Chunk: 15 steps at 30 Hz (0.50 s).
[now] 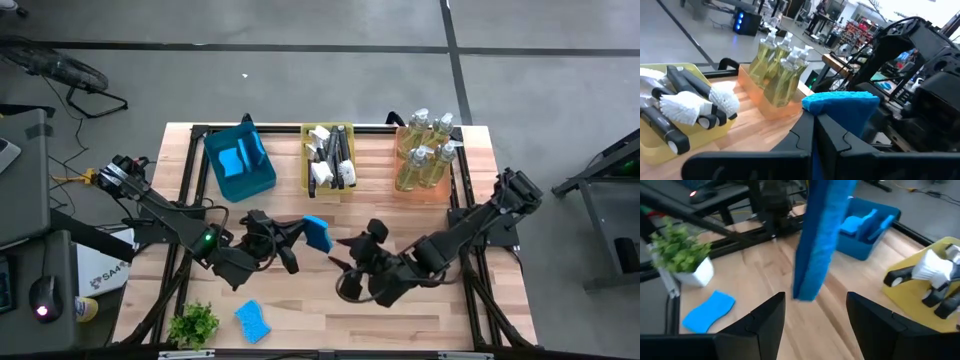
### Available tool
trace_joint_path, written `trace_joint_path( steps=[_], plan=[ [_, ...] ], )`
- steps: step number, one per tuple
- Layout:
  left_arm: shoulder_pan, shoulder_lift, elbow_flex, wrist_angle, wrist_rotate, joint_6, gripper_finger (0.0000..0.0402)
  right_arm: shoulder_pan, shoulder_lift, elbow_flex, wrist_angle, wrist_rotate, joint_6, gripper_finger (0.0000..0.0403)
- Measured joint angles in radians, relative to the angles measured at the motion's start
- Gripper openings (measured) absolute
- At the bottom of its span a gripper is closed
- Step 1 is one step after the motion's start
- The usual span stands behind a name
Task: Pick & Place Kitchen Sink Supplies
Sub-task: Put the blue dishwashing sponge into the blue bin
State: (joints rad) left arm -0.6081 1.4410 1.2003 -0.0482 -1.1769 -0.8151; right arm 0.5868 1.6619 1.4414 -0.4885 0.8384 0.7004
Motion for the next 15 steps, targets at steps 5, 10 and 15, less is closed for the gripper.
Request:
trace_joint_path(
  steps=[5,10,15],
  plan=[
    [0.0,0.0,0.0,0.006,-0.001,0.007,0.0001,-0.029,0.0,0.0,0.02,-0.055,-0.007,0.0204],
    [0.0,0.0,0.0,0.007,-0.007,0.005,0.0001,-0.046,0.0,0.0,0.069,-0.114,-0.045,0.0203],
    [0.0,0.0,0.0,0.007,-0.008,0.003,0.0001,-0.054,0.0,0.0,0.07,-0.087,-0.048,0.0183]
  ],
)
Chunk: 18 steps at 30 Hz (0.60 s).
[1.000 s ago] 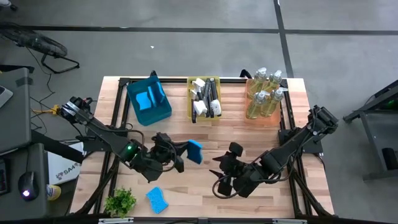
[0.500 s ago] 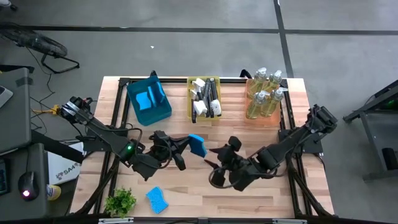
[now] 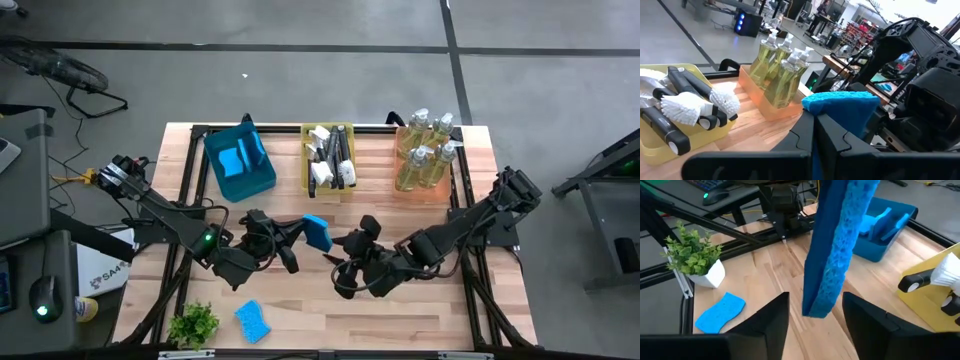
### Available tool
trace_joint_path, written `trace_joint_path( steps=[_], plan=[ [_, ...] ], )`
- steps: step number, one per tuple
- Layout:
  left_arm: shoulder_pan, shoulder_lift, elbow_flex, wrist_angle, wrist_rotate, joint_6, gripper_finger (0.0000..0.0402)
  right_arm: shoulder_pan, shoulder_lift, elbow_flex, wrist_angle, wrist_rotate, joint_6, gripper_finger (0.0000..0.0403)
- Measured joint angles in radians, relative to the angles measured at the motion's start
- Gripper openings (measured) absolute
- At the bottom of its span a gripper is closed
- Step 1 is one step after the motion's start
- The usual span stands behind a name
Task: Pick & Place Kitchen Sink Supplies
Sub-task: Put the blue dishwashing sponge into the blue bin
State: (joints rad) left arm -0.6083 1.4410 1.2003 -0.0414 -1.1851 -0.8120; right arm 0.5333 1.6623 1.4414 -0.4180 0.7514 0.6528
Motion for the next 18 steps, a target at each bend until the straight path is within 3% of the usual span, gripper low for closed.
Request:
trace_joint_path(
  steps=[18],
  plan=[
    [0.0,0.0,-0.001,0.002,0.004,0.0,0.0001,-0.05,0.0,0.0,0.0,-0.114,-0.053,0.0012]
  ],
)
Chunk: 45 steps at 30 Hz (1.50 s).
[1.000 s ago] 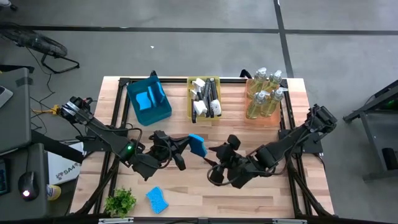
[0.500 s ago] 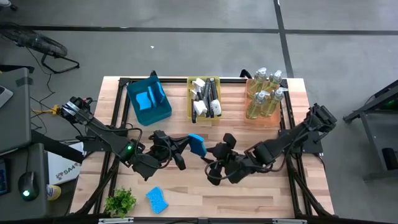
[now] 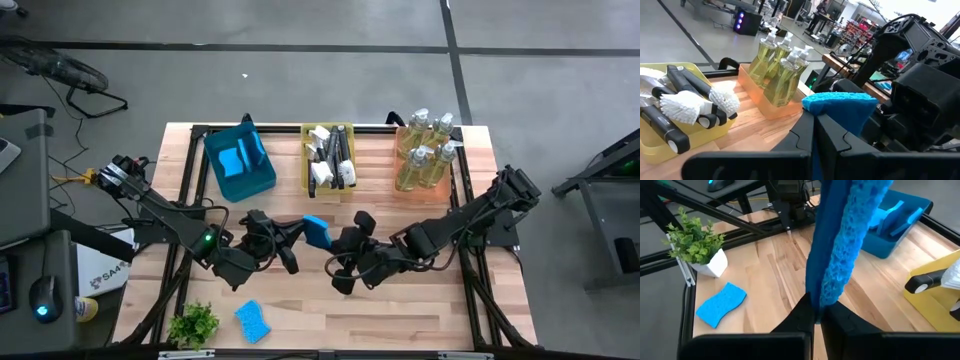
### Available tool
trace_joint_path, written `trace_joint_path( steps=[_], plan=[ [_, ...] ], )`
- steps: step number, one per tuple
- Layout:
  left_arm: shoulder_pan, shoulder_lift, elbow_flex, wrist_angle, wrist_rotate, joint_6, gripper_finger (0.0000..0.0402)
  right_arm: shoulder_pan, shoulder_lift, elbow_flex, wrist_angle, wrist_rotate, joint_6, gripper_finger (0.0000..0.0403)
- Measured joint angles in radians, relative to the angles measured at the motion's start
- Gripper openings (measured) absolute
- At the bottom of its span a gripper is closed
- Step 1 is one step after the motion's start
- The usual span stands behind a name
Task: Pick & Place Kitchen Sink Supplies
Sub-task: Put the blue dishwashing sponge into the blue bin
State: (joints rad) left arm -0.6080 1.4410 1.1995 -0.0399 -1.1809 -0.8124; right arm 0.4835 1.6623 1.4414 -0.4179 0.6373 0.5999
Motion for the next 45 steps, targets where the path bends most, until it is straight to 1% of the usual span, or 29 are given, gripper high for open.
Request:
trace_joint_path(
  steps=[6,8,18,23,28,34,39,43,45],
  plan=[
    [0.0,0.0,0.0,-0.008,0.001,0.0,0.0001,0.0,0.0,0.0,0.0,-0.016,-0.011,0.0009],
    [0.0,0.0,0.0,-0.021,0.002,0.0,0.0007,0.0,0.0,0.0,-0.001,-0.02,-0.023,0.0005],
    [0.0,0.0,0.0,-0.022,0.021,0.027,0.0088,0.001,0.0,0.0,-0.034,-0.029,-0.012,0.0003],
    [-0.001,-0.008,0.0,-0.023,0.006,0.105,0.0125,0.001,0.0,0.0,-0.091,-0.031,0.029,0.0002],
    [-0.001,-0.02,0.0,-0.023,0.026,0.189,0.0143,0.001,0.0,0.0,-0.136,-0.054,0.081,0.0001],
    [-0.001,-0.026,0.0,-0.023,0.162,0.367,0.0145,-0.007,0.0,0.0,-0.254,-0.128,0.157,0.0001],
    [0.0,-0.026,0.0,-0.034,0.256,0.473,0.0146,-0.033,0.0,0.0,-0.271,-0.229,0.15,0.0001],
    [0.0,-0.023,0.0,-0.038,0.274,0.5,0.0146,-0.061,0.0,0.0,-0.297,-0.338,0.124,0.0],
    [0.0,-0.023,0.0,-0.038,0.274,0.494,0.0146,-0.072,0.0,0.0,-0.312,-0.372,0.118,0.0]
  ],
)
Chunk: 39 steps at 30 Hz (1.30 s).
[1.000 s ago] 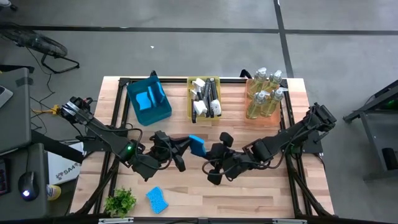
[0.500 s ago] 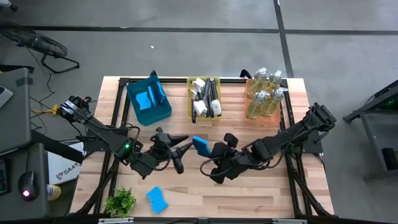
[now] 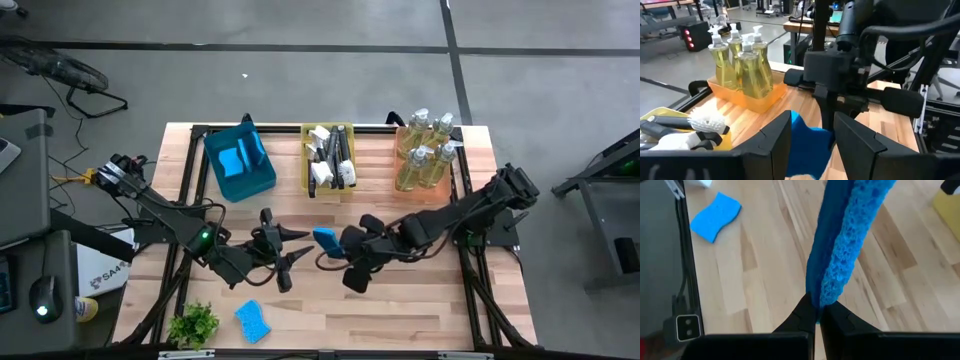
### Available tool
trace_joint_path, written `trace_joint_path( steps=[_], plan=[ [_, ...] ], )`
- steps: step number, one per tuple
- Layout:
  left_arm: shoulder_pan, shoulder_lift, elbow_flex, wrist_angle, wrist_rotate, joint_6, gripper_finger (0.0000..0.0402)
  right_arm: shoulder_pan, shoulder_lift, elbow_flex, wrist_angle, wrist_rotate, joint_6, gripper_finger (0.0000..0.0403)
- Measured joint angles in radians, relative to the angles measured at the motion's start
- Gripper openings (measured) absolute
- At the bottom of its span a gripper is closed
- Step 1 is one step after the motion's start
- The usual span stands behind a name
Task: Pick & Place Kitchen Sink Supplies
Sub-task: Put the blue dishwashing sponge into the blue bin
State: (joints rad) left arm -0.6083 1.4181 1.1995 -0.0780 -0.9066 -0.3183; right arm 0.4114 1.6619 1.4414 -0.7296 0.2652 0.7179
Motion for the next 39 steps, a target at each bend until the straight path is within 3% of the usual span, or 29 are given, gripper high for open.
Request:
trace_joint_path(
  steps=[7,14,19,24,29,33,39],
  plan=[
    [0.0,0.0,0.0,-0.01,-0.007,-0.003,0.0145,-0.013,0.0,0.0,-0.008,-0.002,-0.003,0.0],
    [-0.038,-0.078,0.0,-0.121,-0.155,-0.029,0.0145,-0.042,0.0,0.004,0.029,-0.002,-0.002,0.0],
    [-0.09,-0.183,0.001,-0.302,-0.274,-0.088,0.0145,-0.091,0.0,0.005,0.21,-0.013,-0.041,0.0],
    [-0.132,-0.271,0.001,-0.556,-0.312,-0.285,0.0145,-0.175,-0.001,0.006,0.343,-0.058,-0.086,0.0],
    [-0.13,-0.296,0.0,-0.796,-0.261,-0.444,0.0145,-0.249,0.002,0.006,0.352,-0.152,-0.122,0.0],
    [-0.064,-0.298,0.0,-0.946,-0.177,-0.537,0.0145,-0.288,0.019,0.006,0.349,-0.235,-0.149,0.0],
    [0.075,-0.314,0.0,-1.003,-0.012,-0.477,0.0145,-0.321,0.114,0.141,0.245,-0.273,-0.176,0.0]
  ],
)
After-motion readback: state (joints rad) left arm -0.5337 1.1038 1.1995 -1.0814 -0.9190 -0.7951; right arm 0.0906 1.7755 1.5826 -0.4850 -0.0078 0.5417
